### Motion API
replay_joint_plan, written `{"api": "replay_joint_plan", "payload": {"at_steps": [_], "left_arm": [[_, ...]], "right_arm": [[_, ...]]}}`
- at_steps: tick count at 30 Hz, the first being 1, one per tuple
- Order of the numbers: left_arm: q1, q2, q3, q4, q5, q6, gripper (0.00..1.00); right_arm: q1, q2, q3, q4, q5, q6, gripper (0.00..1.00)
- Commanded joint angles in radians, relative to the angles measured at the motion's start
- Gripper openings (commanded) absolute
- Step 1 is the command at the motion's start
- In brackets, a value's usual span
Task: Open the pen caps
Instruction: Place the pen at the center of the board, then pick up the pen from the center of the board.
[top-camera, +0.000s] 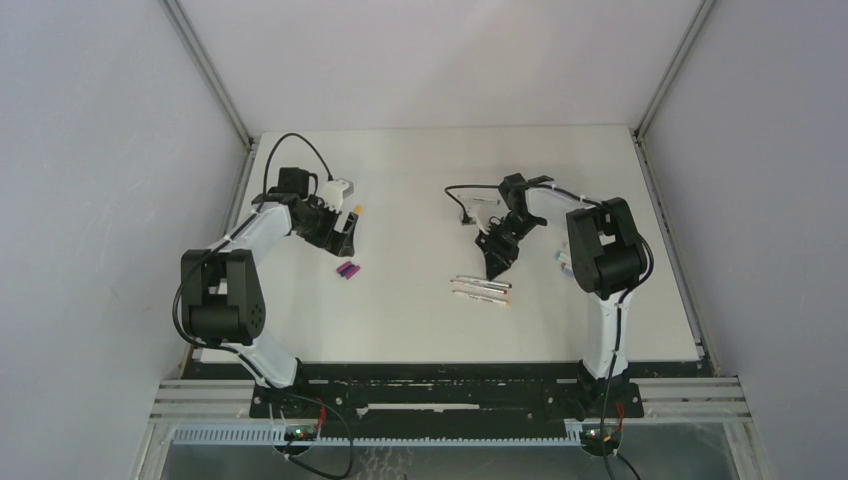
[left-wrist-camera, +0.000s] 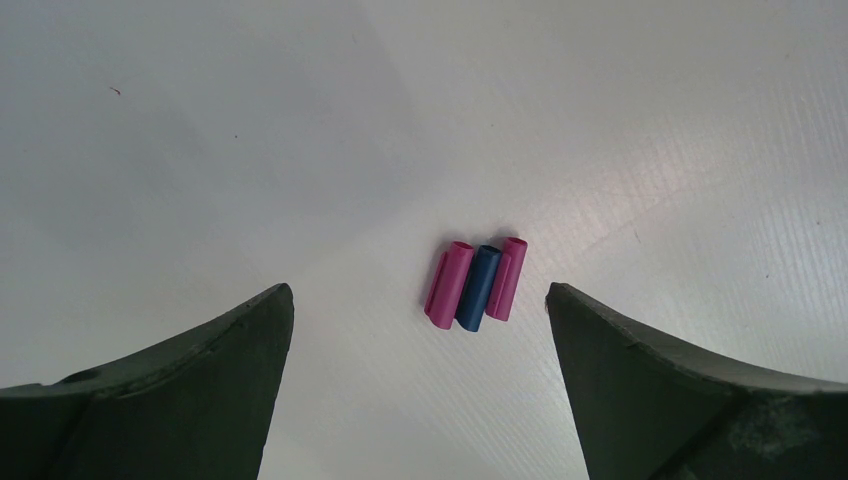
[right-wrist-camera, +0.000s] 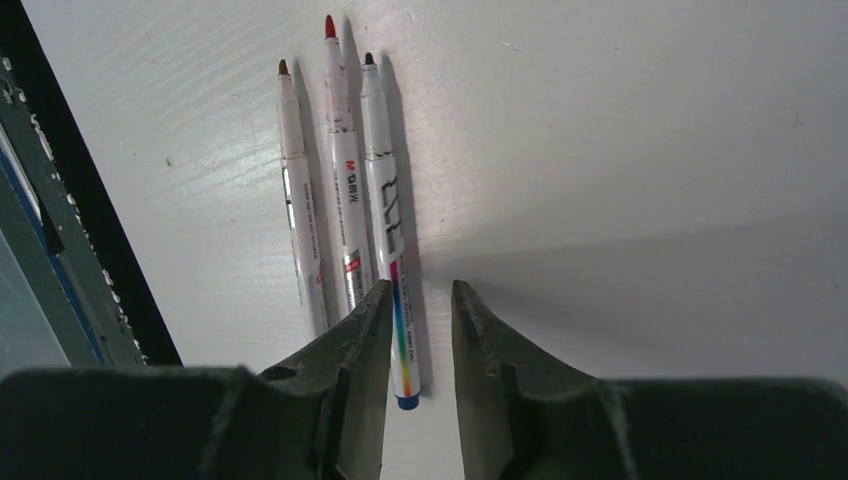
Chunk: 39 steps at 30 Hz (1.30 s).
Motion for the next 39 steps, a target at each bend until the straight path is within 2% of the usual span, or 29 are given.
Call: {"api": "replay_joint_plan", "payload": {"at_steps": [1, 4, 6, 8, 9, 16, 20, 25, 28, 31, 35, 39], "left_arm": [[0.008, -0.017, -0.02, 0.012, 0.009, -0.003, 1.0], [0.007, -0.017, -0.02, 0.012, 0.009, -0.003, 1.0], [0.007, -0.017, -0.019, 0.012, 0.008, -0.005, 1.0], [0.009, -0.017, -0.02, 0.012, 0.005, -0.005, 1.0], [0.008, -0.016, -0.02, 0.012, 0.002, -0.005, 1.0], [0.008, -0.022, -0.021, 0.015, 0.003, -0.006, 1.0], [0.007, -0.019, -0.021, 0.015, 0.001, -0.006, 1.0], [0.008, -0.017, -0.021, 0.015, -0.007, -0.008, 1.0], [0.008, -0.016, -0.021, 0.016, -0.005, -0.008, 1.0], [0.008, -0.009, -0.019, 0.016, -0.004, -0.008, 1.0], [0.008, -0.001, -0.016, 0.016, -0.002, -0.01, 1.0], [0.008, -0.014, -0.019, 0.016, 0.0, -0.011, 1.0]], "right_arm": [[0.002, -0.048, 0.022, 0.012, -0.037, -0.006, 0.3], [0.009, -0.099, -0.01, 0.05, -0.018, -0.001, 0.38], [0.016, -0.122, -0.029, 0.067, 0.014, -0.002, 0.52], [0.027, -0.145, -0.049, 0.082, 0.057, -0.001, 0.87], [0.034, -0.162, -0.064, 0.098, 0.086, 0.002, 0.98], [0.06, -0.356, -0.177, 0.252, 0.188, 0.048, 1.0], [0.104, -0.388, -0.209, 0.289, 0.293, 0.036, 1.0], [0.128, -0.412, -0.219, 0.286, 0.33, 0.016, 1.0], [0.182, -0.458, -0.269, 0.32, 0.442, -0.018, 1.0], [0.244, -0.546, -0.397, 0.41, 0.579, -0.038, 1.0], [0.234, -0.627, -0.458, 0.428, 0.571, 0.012, 1.0], [0.159, -0.685, -0.485, 0.419, 0.54, 0.028, 1.0]]}}
